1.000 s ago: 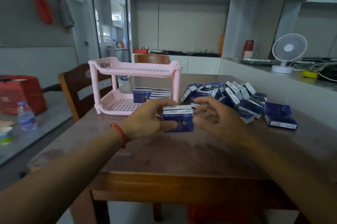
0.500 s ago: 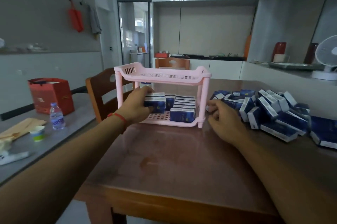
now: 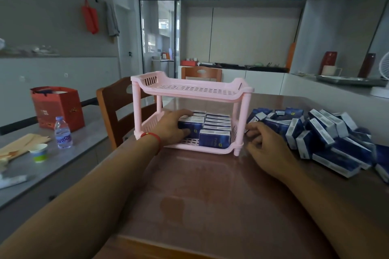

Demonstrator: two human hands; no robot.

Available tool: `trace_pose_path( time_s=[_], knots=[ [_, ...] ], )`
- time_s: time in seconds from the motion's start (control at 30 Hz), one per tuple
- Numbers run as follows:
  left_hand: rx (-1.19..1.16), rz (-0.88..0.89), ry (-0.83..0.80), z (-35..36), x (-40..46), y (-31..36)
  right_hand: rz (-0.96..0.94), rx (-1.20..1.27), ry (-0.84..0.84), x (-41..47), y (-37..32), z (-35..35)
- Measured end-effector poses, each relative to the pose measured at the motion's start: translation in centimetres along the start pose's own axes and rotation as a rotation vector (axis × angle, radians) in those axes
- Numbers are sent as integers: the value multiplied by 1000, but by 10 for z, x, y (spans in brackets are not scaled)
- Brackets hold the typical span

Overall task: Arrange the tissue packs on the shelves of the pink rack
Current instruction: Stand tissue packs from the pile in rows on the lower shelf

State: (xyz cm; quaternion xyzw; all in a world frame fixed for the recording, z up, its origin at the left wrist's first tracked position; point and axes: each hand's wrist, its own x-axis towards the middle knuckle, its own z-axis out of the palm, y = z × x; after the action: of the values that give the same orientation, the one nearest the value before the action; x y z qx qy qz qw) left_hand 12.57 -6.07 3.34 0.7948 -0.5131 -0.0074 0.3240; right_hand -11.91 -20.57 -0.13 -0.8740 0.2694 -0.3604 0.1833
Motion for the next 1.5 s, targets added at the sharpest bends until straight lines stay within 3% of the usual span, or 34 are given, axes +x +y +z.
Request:
trace_pose_path(
  time_s=[0.47, 0.7, 0.93, 1.03, 1.2, 1.37, 1.5],
  knots=[
    [-13, -55, 44, 5, 2, 9, -15, -2, -51, -3, -6, 1],
    [-51, -85, -14, 4, 2, 7, -12, 0, -46, -3, -6, 0],
    [82, -51, 83, 4, -18, 9, -5, -9, 35, -4, -7, -3],
    [261, -27, 181, 4, -37, 19, -16, -63, 93, -9, -8, -6],
    [399, 89, 322, 7, -77, 54, 58, -202, 179, -24, -15, -17],
    [332, 324, 158, 33, -107, 105, 75, -389, 95, -37, -22, -40],
    [192, 495, 56, 67, -101, 156, 110, -446, 158, -57, -9, -86]
  ],
)
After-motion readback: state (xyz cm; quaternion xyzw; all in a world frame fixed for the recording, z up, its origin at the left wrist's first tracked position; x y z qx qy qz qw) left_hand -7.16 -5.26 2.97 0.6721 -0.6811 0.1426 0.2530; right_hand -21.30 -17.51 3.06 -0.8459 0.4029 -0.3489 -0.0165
